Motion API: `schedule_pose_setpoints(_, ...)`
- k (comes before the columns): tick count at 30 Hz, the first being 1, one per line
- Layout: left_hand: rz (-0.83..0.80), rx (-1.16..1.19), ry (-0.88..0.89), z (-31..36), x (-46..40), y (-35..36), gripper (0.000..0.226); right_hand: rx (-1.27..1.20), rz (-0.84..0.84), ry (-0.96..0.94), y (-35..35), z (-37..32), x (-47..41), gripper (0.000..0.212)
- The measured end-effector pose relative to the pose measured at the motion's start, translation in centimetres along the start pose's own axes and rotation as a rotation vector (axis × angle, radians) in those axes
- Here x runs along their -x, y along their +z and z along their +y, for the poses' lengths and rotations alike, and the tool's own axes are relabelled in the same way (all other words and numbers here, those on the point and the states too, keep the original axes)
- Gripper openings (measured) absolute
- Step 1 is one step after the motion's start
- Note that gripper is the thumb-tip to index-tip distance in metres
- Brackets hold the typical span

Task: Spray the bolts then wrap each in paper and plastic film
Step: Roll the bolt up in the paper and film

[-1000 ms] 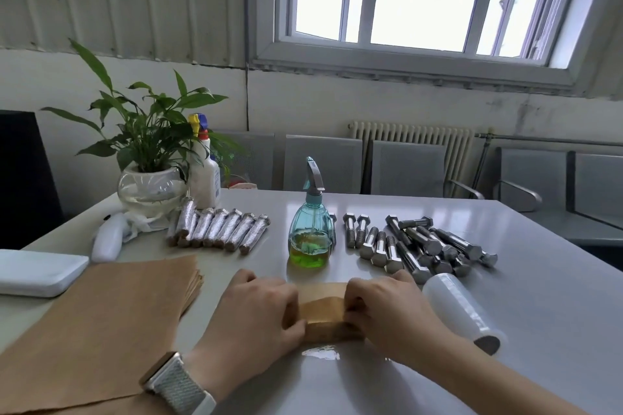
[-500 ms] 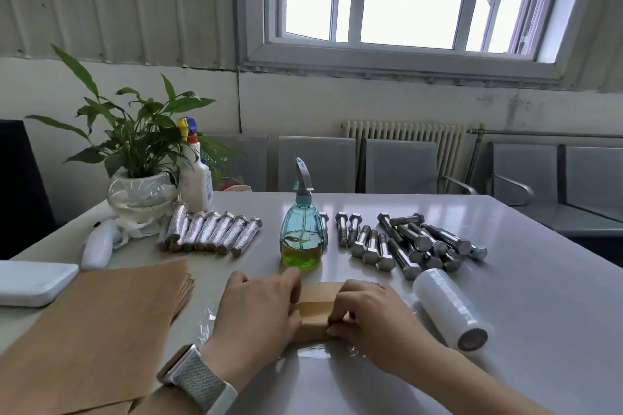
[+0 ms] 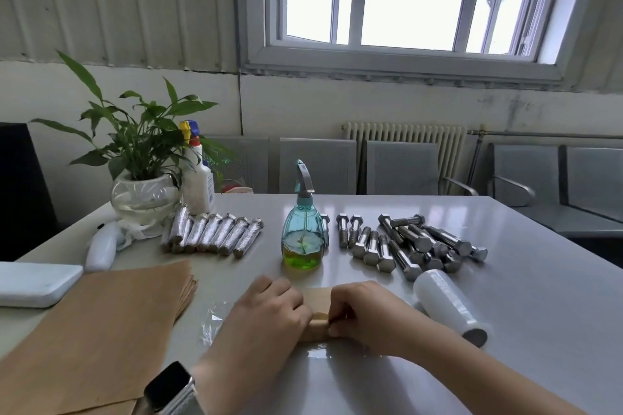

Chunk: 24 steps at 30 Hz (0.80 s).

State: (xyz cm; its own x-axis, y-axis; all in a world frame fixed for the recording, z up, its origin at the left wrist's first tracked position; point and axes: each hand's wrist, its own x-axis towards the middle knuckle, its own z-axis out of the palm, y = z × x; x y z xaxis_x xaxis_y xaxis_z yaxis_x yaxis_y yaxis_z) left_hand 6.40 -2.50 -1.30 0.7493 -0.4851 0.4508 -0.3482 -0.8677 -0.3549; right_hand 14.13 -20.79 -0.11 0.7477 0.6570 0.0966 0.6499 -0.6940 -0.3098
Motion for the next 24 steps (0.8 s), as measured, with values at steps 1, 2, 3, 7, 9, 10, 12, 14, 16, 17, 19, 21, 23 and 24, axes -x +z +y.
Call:
schedule_pose_setpoints(1,-0.021,0.004,-0.012,-0.2,0.3,0.2,0.008,0.004,-0.009,0.0,0.0,0.1,-0.1,0.009)
schedule_pose_setpoints(2,-0.048,0.015,-0.022,-0.4,0.5,0.4,0.01,0.007,-0.019,0.005,-0.1,0.0,-0.2,0.011)
schedule_pose_setpoints(3,-0.069,0.037,-0.041,-0.5,0.5,0.4,0.013,0.011,-0.031,0.011,-0.2,0.0,-0.3,0.012)
schedule_pose_setpoints(7,-0.092,0.141,-0.131,-1.0,0.0,0.2,0.014,0.07,-0.107,-0.013,-0.4,-0.2,-0.6,0.022)
schedule_pose_setpoints(9,-0.124,0.141,-0.158,-1.2,-0.5,-0.2,0.008,0.081,-0.148,-0.008,-0.6,-0.2,-0.7,0.024)
schedule_pose_setpoints(10,-0.166,0.177,-0.178,-1.4,-0.8,-0.1,0.013,0.082,-0.172,0.0,-0.8,-0.2,-0.8,0.024)
schedule_pose_setpoints(12,-0.197,0.283,-0.255,-1.7,-1.0,0.5,0.021,0.083,-0.221,0.013,-1.1,0.0,-1.1,0.025)
schedule_pose_setpoints(14,-0.243,0.39,-0.362,-2.0,-1.6,0.9,0.023,0.085,-0.26,0.018,-1.4,0.0,-1.4,0.027)
schedule_pose_setpoints(16,-0.295,0.453,-0.451,-2.0,-2.0,1.1,0.022,0.084,-0.29,0.012,-1.5,0.0,-1.7,0.029)
schedule_pose_setpoints(17,-0.309,0.478,-0.501,-2.0,-2.2,1.2,0.021,0.08,-0.301,0.009,-1.6,0.0,-1.9,0.03)
schedule_pose_setpoints(19,-0.288,0.526,-0.582,-1.8,-2.5,1.2,0.02,0.08,-0.311,0.008,-1.6,0.0,-2.1,0.03)
schedule_pose_setpoints(21,-0.189,0.528,-0.559,-1.9,-2.2,1.2,0.019,0.091,-0.317,0.004,-1.6,0.0,-2.2,0.031)
schedule_pose_setpoints(23,-0.068,0.488,-0.433,-1.7,-1.6,1.2,0.018,0.101,-0.325,0.0,-1.5,0.1,-2.3,0.031)
schedule_pose_setpoints(24,-0.034,0.448,-0.343,-1.5,-1.2,1.0,0.015,0.106,-0.327,-0.003,-1.5,0.1,-2.4,0.031)
